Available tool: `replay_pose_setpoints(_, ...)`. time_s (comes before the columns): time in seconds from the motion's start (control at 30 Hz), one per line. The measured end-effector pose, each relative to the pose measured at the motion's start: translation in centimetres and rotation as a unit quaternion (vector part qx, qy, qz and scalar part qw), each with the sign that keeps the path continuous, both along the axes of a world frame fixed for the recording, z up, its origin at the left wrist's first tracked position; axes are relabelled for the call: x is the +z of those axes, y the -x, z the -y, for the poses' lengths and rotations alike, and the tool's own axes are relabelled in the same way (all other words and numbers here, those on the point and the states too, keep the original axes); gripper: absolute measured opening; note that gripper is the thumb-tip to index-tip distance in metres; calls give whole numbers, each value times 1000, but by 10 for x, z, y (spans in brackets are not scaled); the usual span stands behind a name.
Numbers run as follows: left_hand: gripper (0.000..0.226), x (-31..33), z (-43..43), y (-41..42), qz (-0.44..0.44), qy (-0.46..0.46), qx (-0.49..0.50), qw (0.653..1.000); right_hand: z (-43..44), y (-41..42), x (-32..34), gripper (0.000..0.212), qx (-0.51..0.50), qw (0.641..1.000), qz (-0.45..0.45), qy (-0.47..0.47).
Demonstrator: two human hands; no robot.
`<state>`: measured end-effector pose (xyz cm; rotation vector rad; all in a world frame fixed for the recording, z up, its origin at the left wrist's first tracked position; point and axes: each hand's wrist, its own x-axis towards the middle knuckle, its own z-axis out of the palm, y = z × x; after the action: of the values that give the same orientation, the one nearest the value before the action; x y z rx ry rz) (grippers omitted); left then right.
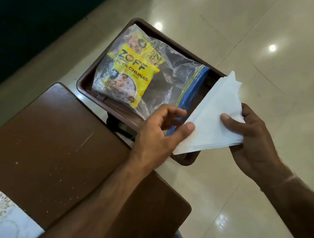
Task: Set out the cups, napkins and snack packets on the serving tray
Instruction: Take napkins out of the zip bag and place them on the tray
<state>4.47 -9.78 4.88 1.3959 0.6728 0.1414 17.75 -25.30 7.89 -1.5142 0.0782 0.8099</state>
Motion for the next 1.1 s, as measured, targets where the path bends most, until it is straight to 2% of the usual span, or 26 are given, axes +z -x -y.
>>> replay_pose_setpoints(0.1, 42, 15, 5, 19, 14, 37, 21, 999, -17, 21, 8, 51, 38, 999, -7, -12)
replay_pose_setpoints(0.3, 47, 28, -13, 77, -16, -118, 59, 991, -51, 62, 12, 55, 131, 991, -24, 19)
replay_pose_setpoints(0.43, 50, 36, -28, 119, -29, -163, 72, 984, -69, 88, 12, 59, 191, 981, -37, 0)
replay_pose_setpoints(0.6, 29, 45, -37, 167, -85, -197, 70, 974, -90, 125, 11, 54, 260, 964, -59, -23)
replay_pose_setpoints(0.67, 22, 45, -41, 184, -104, -182, 68, 975, -99, 139, 15, 59, 290, 957, -6, -4)
replay_pose_setpoints(0.7, 20, 45, -43, 194, -116, -181, 68, 974, -106, 144, 18, 69, 314, 945, 87, 8)
replay_pose_setpoints(0.73, 18, 44, -45, 204, -130, -191, 67, 971, -113, 147, 24, 79, 352, 910, 219, 19)
replay_pose_setpoints(0.77, 17, 43, -47, 214, -140, -209, 61, 966, -121, 148, 28, 86, 410, 833, 370, 30)
replay_pose_setpoints(0.8, 17, 42, -48, 224, -142, -232, 51, 961, -131, 150, 33, 86, 478, 727, 491, 39)
replay_pose_setpoints(0.83, 16, 42, -50, 231, -138, -256, 36, 956, -143, 151, 41, 77, 550, 623, 553, 57)
replay_pose_setpoints(0.87, 16, 43, -53, 240, -130, -279, 20, 951, -156, 156, 47, 64, 621, 529, 574, 74)
replay_pose_setpoints(0.93, 17, 46, -58, 258, -107, -313, -14, 943, -181, 171, 57, 40, 732, 371, 562, 101)
replay_pose_setpoints(0.97, 16, 48, -61, 267, -98, -324, -25, 941, -192, 179, 59, 34, 765, 313, 553, 107)
replay_pose_setpoints(1.03, 15, 51, -64, 282, -90, -325, -23, 941, -212, 191, 62, 31, 796, 242, 546, 98)
replay_pose_setpoints(1.07, 15, 52, -64, 291, -90, -308, -6, 947, -221, 198, 64, 31, 807, 228, 538, 91)
replay_pose_setpoints(1.1, 14, 52, -64, 301, -94, -281, 19, 955, -229, 203, 67, 31, 820, 236, 515, 87)
